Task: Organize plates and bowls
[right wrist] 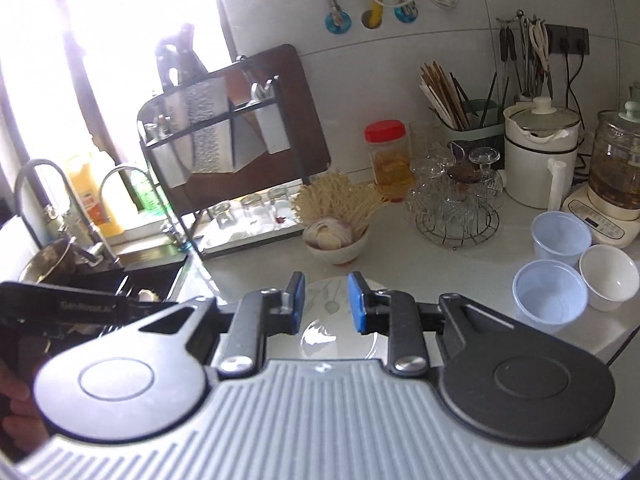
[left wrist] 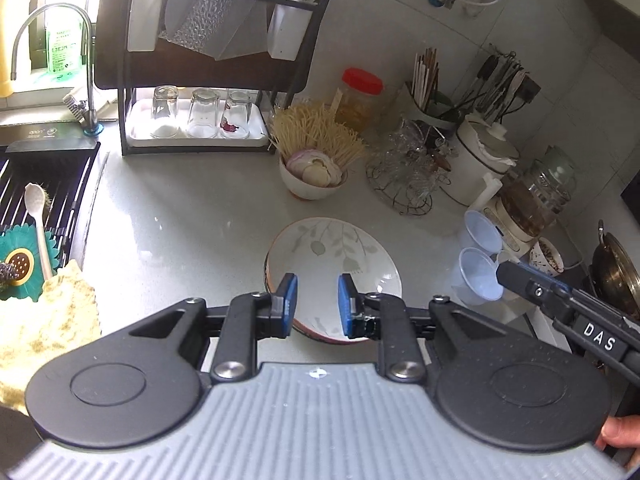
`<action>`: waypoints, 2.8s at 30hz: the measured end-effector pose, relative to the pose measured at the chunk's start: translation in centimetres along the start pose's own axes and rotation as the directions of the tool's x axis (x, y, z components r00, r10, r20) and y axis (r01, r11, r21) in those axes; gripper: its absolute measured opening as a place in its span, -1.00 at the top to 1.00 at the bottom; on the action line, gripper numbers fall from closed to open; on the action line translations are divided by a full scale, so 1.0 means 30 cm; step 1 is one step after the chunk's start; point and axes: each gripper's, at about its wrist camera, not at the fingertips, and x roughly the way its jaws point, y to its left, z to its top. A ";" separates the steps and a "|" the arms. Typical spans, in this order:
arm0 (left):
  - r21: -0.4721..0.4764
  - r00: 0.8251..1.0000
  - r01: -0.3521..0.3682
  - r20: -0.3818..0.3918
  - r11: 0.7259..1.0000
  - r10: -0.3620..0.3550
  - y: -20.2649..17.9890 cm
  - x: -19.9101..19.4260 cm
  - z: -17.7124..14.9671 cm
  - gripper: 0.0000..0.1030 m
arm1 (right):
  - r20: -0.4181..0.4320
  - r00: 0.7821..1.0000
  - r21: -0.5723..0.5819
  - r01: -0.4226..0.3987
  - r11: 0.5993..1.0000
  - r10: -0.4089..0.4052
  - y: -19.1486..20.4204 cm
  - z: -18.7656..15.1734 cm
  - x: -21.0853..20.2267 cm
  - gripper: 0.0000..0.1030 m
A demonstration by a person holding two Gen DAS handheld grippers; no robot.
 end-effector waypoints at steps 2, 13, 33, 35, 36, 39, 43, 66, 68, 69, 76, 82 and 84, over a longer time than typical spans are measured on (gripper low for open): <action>0.004 1.000 -0.001 0.007 1.000 0.001 -0.014 -0.033 -0.027 0.53 | -0.011 1.000 -0.002 0.004 1.000 -0.004 0.005 -0.017 -0.030 0.46; 0.018 0.999 0.050 -0.018 0.999 -0.050 -0.099 -0.064 -0.121 0.53 | -0.053 0.996 0.047 0.081 0.996 -0.078 -0.060 -0.087 -0.109 0.46; 0.100 0.964 0.212 -0.184 0.972 -0.191 -0.495 0.477 0.023 0.53 | -0.142 0.958 0.271 0.279 0.921 -0.248 -0.591 -0.020 0.036 0.46; 0.102 0.959 0.213 -0.211 0.972 -0.188 -0.533 0.549 0.043 0.51 | -0.164 0.953 0.296 0.294 0.909 -0.255 -0.652 -0.019 0.065 0.46; 0.095 0.956 0.216 -0.223 0.972 -0.191 -0.547 0.582 0.054 0.47 | -0.172 0.951 0.312 0.299 0.902 -0.256 -0.684 -0.019 0.076 0.45; 0.106 0.953 0.208 -0.247 0.972 -0.176 -0.593 0.683 0.076 0.10 | -0.200 0.945 0.365 0.318 0.875 -0.260 -0.785 -0.019 0.113 0.44; 0.097 0.943 0.213 -0.279 0.972 -0.178 -0.646 0.805 0.098 0.05 | -0.244 0.936 0.431 0.340 0.836 -0.256 -0.905 -0.034 0.153 -0.16; -0.039 0.894 0.193 -0.405 0.981 -0.191 -0.774 1.237 0.045 0.37 | -0.336 0.942 0.555 0.204 0.807 -0.007 -1.137 -0.116 0.395 0.31; -0.042 0.894 0.190 -0.406 0.981 -0.190 -0.773 1.246 0.044 0.54 | -0.339 0.941 0.544 0.199 0.815 -0.004 -1.137 -0.113 0.406 0.40; -0.039 0.894 0.187 -0.406 0.982 -0.187 -0.772 1.248 0.044 0.58 | -0.341 0.940 0.538 0.197 0.820 -0.002 -1.137 -0.112 0.414 0.44; -0.039 0.899 0.182 -0.397 0.983 -0.182 -0.763 1.237 0.049 0.77 | -0.355 0.935 0.517 0.178 0.838 0.021 -1.129 -0.099 0.434 0.69; -0.062 0.914 0.151 -0.371 0.986 -0.164 -0.708 1.178 0.061 0.77 | -0.345 0.937 0.470 0.122 0.874 0.055 -1.087 -0.064 0.471 0.69; -0.080 0.919 0.126 -0.366 0.989 -0.147 -0.679 1.158 0.067 0.77 | -0.350 0.933 0.457 0.094 0.885 0.081 -1.068 -0.057 0.496 0.69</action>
